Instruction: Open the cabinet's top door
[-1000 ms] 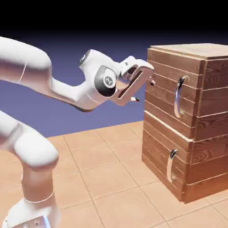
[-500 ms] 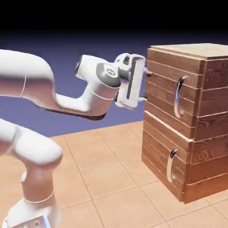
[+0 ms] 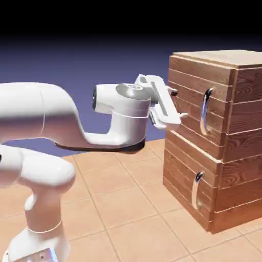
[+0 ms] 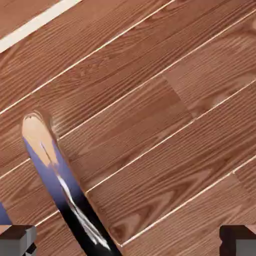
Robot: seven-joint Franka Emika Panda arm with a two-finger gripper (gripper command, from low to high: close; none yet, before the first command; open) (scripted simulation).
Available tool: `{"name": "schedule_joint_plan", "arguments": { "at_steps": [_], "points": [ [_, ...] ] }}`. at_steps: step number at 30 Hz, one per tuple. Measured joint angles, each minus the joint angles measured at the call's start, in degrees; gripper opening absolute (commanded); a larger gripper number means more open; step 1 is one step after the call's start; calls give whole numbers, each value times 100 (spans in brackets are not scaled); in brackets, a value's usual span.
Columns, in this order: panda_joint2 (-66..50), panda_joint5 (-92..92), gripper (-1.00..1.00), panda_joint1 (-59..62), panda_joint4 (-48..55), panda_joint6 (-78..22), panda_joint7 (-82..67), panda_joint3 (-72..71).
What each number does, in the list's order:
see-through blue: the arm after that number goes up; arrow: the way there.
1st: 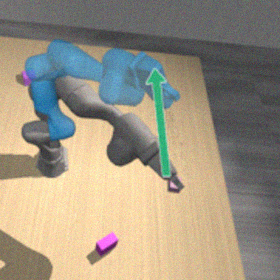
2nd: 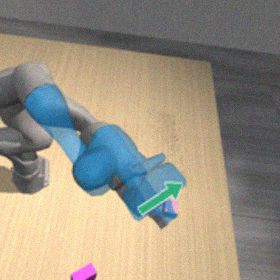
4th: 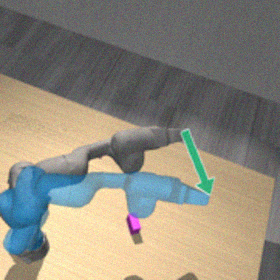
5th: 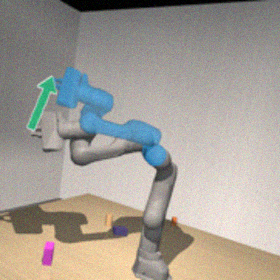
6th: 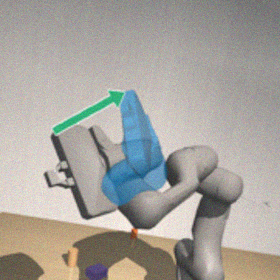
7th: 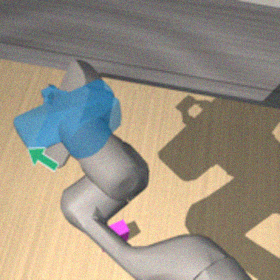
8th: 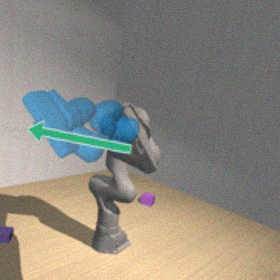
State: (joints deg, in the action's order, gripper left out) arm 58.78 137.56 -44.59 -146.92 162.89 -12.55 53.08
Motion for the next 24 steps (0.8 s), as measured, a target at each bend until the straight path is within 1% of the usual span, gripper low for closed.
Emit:
{"name": "schedule_joint_plan", "arguments": {
  "at_steps": [11,12,16,17,19,24],
  "points": [
    [513,2704,0,-863,277,-219,-1081,1043],
    [514,2705,0,-863,277,-219,-1082,1044],
    [248,2819,0,-1693,878,-397,-1021,1460],
    [190,2844,-100,-1873,1009,-435,-1008,1550],
    [190,2844,-100,-1874,1009,-436,-1008,1551],
    [-529,2828,-100,-835,431,-821,21,715]
  ]
}}
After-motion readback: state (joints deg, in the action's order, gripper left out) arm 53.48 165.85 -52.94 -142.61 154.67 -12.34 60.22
